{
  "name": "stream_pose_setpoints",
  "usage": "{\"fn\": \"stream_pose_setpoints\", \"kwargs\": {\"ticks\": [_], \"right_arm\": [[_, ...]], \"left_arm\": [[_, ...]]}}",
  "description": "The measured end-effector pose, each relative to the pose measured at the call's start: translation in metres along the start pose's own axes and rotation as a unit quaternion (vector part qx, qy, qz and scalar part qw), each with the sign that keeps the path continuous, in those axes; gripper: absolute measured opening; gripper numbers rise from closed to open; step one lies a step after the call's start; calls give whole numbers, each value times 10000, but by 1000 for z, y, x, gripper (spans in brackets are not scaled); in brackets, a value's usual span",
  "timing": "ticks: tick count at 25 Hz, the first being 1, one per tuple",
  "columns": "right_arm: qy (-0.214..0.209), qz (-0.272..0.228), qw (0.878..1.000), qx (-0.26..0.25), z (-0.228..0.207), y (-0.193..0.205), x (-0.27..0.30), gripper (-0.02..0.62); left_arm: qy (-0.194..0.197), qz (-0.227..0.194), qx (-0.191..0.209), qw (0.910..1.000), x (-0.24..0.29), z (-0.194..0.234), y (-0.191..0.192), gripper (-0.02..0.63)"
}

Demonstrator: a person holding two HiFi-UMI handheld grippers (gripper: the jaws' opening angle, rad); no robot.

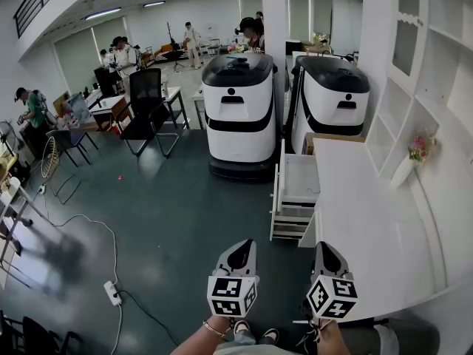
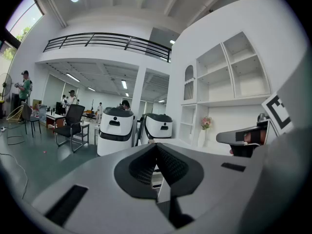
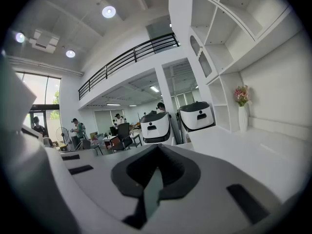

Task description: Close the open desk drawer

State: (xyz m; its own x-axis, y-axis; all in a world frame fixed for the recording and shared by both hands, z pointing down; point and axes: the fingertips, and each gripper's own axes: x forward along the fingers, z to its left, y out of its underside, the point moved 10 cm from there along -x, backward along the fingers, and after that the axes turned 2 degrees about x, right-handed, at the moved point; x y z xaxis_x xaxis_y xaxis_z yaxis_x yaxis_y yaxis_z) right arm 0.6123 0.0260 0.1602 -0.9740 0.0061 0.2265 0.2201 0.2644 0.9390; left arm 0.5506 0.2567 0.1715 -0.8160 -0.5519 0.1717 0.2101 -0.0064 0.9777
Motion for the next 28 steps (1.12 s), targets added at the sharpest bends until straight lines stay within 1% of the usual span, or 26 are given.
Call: {"fn": "stream_pose_setpoints", "kwargs": {"ticks": [5, 8, 13, 14, 16, 18, 21, 24, 28], "right_arm": [[-51, -34, 10000, -22, 6, -1, 13, 3], [-100, -24, 9999, 73, 4, 0, 18, 6], [-60, -5, 9999, 138, 1, 0, 21, 6], [-50, 4, 9999, 145, 1, 0, 22, 6], [-40, 20, 9999, 165, 2, 1, 24, 6], [-41, 41, 9998, 171, 5, 2, 25, 6], [-53, 85, 9998, 167, 10, 4, 29, 6], [-38, 119, 9998, 170, 16, 5, 34, 6], [5, 170, 9996, 210, 26, 11, 46, 6]], "left_arm": [[-43, -12, -18, 10000, 10, 11, -2, 14], [-45, -3, -23, 10000, 13, 12, -2, 14], [40, 54, -165, 9998, 18, 14, -3, 14], [100, 86, -181, 9997, 20, 15, -3, 29], [201, 141, -203, 9995, 21, 17, -3, 118], [225, 174, -196, 9994, 21, 20, -2, 123], [243, 210, -164, 9993, 20, 25, 0, 154], [242, 209, -139, 9994, 17, 34, 0, 160], [186, 167, -102, 9996, 12, 58, 1, 158]]}}
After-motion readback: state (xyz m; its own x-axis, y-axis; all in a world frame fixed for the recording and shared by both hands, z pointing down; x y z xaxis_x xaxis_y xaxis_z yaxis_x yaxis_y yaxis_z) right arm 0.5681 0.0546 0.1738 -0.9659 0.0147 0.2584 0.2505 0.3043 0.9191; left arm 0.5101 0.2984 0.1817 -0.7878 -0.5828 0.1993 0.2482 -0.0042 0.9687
